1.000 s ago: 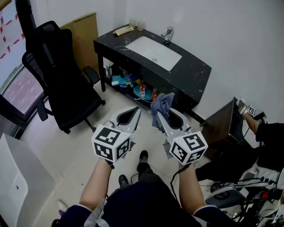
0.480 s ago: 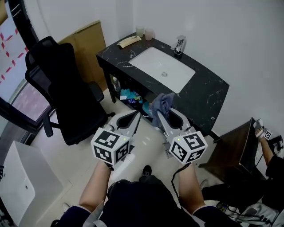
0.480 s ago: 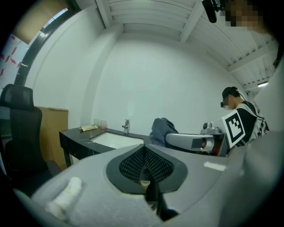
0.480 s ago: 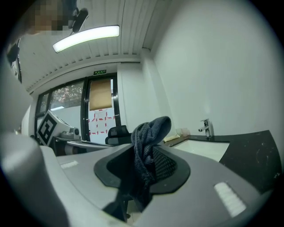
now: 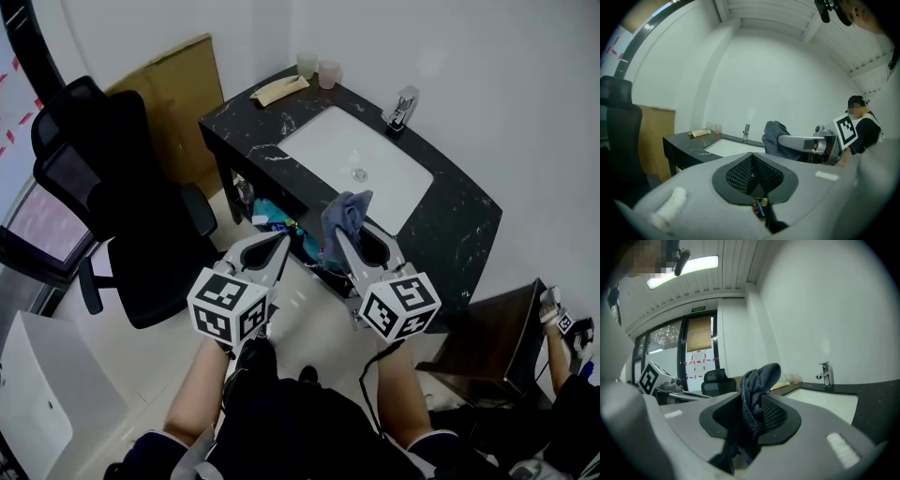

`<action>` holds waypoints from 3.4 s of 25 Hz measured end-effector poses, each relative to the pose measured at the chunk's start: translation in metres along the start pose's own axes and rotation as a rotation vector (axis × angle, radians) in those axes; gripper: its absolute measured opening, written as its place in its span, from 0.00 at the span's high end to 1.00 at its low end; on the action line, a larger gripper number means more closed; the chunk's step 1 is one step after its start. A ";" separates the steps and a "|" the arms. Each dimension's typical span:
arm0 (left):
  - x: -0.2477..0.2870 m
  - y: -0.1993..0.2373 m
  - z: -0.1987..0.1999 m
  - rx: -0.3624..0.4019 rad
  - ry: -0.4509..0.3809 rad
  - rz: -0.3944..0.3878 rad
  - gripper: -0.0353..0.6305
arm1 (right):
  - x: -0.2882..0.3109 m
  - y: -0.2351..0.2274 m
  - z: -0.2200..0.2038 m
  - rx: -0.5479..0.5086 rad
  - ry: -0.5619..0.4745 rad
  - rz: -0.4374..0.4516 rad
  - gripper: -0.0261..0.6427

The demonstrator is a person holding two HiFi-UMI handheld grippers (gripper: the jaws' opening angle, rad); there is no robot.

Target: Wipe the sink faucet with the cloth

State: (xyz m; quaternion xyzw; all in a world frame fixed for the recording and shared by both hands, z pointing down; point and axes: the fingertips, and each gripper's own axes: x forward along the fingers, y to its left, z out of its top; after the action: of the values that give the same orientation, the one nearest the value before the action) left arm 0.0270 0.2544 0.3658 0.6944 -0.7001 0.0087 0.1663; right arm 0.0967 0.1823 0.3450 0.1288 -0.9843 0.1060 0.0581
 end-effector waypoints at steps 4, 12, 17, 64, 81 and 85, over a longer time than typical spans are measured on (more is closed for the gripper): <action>0.027 0.068 0.015 -0.032 -0.014 -0.030 0.94 | 0.061 -0.007 0.020 -0.049 0.021 -0.052 0.78; 0.094 0.128 0.040 -0.034 -0.001 -0.203 0.94 | 0.137 -0.031 0.029 -0.059 0.052 -0.180 0.78; 0.153 0.128 0.046 -0.011 0.032 -0.291 0.94 | 0.148 -0.083 0.022 -0.015 0.063 -0.267 0.78; 0.481 0.040 0.070 0.367 0.164 -0.488 0.64 | 0.219 -0.485 -0.054 -0.104 0.572 -0.449 0.80; 0.481 0.039 0.069 0.389 0.189 -0.484 0.64 | 0.216 -0.481 -0.006 -0.214 0.499 -0.392 0.81; 0.482 0.040 0.068 0.395 0.189 -0.478 0.64 | 0.222 -0.487 -0.034 -0.158 0.556 -0.380 0.81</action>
State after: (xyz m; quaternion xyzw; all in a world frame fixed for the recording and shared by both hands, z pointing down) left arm -0.0176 -0.2279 0.4284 0.8542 -0.4832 0.1697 0.0898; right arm 0.0163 -0.3230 0.5034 0.2713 -0.8944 0.0480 0.3524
